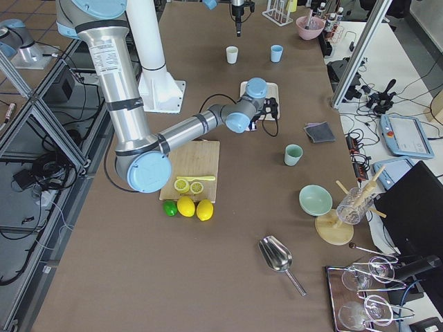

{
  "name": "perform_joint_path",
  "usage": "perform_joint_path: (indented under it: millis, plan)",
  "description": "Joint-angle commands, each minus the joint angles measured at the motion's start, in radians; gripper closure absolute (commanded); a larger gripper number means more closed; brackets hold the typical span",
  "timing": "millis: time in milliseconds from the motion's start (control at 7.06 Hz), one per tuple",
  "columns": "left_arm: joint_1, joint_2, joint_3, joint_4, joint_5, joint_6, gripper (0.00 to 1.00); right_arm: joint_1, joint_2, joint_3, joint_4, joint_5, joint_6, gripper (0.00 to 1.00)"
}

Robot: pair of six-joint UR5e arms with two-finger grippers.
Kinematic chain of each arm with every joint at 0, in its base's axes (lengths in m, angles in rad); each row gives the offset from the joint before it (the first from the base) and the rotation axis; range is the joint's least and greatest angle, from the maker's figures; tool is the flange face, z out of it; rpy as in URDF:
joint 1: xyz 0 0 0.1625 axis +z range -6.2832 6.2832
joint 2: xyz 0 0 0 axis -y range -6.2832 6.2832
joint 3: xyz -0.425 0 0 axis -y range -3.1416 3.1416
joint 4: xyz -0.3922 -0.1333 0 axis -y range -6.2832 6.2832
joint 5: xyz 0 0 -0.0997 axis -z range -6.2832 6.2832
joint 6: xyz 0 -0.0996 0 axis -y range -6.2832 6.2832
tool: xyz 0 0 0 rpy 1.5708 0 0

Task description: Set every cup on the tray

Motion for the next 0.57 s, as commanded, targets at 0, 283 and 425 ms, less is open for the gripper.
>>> perform_joint_path:
  millis: [0, 283, 425]
  plan:
    - [0.078, -0.023, 0.016, -0.018, 0.045, -0.052, 0.08, -0.093, 0.186, -0.089, -0.074, -0.107, 0.071, 1.00]
    - [0.123, -0.033, 0.039, -0.019, 0.087, -0.061, 0.25, -0.141, 0.225, -0.134, -0.071, -0.157, 0.087, 1.00]
    - [0.126, -0.033, 0.040, -0.019, 0.087, -0.075, 0.46, -0.151, 0.249, -0.151, -0.070, -0.168, 0.098, 1.00]
